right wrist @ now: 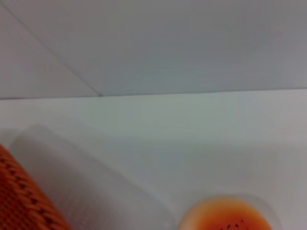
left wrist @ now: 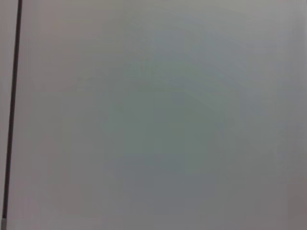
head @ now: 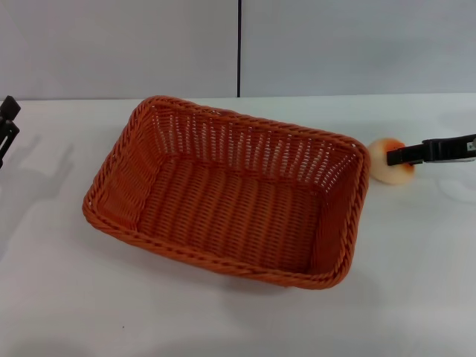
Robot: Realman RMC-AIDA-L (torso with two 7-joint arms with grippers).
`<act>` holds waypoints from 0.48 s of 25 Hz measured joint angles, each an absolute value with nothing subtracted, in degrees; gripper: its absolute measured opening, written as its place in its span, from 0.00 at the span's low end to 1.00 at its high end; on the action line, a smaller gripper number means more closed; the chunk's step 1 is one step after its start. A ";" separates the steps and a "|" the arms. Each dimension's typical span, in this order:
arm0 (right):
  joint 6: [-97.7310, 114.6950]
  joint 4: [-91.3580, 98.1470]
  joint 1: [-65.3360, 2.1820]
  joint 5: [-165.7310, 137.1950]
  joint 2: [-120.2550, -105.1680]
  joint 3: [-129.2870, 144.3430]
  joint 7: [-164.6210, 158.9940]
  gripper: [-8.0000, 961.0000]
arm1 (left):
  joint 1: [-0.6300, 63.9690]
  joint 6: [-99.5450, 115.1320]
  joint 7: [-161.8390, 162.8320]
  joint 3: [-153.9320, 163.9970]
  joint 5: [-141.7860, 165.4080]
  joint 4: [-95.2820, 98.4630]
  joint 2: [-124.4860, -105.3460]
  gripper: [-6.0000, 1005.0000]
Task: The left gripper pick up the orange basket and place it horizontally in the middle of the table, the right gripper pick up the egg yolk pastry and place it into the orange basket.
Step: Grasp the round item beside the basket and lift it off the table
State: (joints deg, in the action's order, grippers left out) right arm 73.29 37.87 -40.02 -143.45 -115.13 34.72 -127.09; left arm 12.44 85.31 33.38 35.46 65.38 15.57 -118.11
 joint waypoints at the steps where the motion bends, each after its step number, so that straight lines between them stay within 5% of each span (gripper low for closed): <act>1: 72.94 37.62 -40.01 -143.39 -115.06 34.77 -127.08 0.56 | 12.39 85.36 33.36 35.43 65.38 15.56 -118.15 0.61; 5: 71.77 37.20 -40.00 -143.28 -114.86 34.80 -126.95 0.55 | 12.30 85.40 33.35 35.41 65.38 15.19 -118.18 0.61; 8: 71.09 37.51 -39.84 -143.23 -114.87 34.81 -126.91 0.32 | 12.30 85.34 33.31 35.41 65.38 14.69 -118.18 0.61; 12: 71.46 39.24 -39.30 -143.17 -115.00 34.61 -127.01 0.17 | 12.30 85.39 33.29 35.41 65.39 14.32 -118.19 0.61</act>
